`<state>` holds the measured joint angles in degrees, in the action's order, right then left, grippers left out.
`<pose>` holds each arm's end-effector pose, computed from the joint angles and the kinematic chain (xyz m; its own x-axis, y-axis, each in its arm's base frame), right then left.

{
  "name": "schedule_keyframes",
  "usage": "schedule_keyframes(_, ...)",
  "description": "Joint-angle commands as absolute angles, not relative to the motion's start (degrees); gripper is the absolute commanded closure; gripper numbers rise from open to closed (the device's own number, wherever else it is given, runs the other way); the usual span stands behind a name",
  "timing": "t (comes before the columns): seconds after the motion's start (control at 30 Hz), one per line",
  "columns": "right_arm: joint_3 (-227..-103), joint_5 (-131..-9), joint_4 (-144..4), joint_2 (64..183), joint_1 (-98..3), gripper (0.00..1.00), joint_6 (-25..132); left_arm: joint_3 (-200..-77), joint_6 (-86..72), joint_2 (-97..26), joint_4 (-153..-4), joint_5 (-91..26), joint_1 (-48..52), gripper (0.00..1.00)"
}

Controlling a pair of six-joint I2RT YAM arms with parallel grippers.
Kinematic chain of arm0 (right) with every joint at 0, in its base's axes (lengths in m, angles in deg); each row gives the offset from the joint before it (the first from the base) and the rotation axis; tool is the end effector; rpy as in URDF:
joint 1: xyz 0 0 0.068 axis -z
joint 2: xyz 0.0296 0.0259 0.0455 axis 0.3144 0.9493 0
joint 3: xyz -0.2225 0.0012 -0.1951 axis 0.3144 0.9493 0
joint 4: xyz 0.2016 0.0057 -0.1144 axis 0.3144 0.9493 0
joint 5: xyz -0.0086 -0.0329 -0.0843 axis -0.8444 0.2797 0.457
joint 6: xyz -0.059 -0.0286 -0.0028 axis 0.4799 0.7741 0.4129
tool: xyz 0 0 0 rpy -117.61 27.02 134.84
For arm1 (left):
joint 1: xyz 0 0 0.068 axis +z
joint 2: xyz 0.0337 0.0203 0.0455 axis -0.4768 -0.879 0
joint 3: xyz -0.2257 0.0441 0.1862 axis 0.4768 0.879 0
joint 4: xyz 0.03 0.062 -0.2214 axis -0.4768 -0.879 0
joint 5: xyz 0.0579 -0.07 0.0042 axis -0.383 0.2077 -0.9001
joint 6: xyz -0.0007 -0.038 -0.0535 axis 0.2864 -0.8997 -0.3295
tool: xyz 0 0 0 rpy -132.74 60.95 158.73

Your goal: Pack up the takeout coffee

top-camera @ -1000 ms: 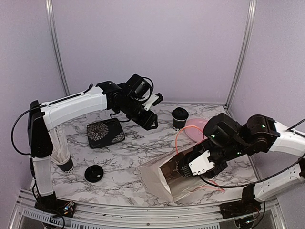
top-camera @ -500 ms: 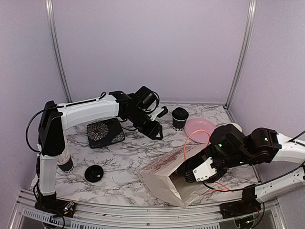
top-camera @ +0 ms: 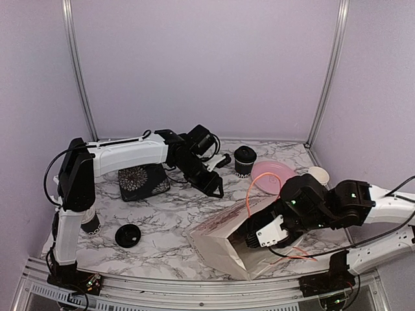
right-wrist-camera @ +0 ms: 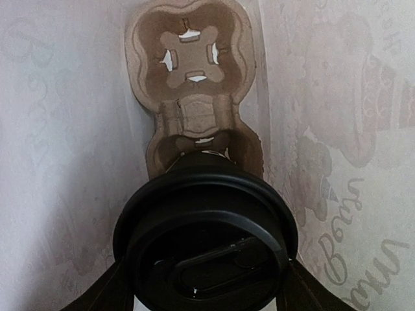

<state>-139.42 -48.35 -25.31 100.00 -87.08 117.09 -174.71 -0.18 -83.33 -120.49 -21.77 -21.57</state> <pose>0.0694 0.1438 0.2893 0.5579 -0.8122 -0.1705 -0.7040 -0.3543 -0.6155 0.2897 -0.3722 0.2547 -0.5945 0.5866 -0.5500 0.7981 0.5137 -0.3148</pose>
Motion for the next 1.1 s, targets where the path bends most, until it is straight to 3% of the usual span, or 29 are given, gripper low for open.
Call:
schedule_keyframes(0.0, -139.09, -46.87, -28.62, 100.24, -87.52, 0.49, 117.19, -174.07, 1.06, -84.41, -122.48, -19.59, -21.77, 0.47)
schedule_keyframes(1.07, -133.4, -44.38, -37.08, 102.83, -87.59, 0.47, 119.61, -175.08, 3.68, -87.3, -123.18, -13.76, -21.8, 0.48)
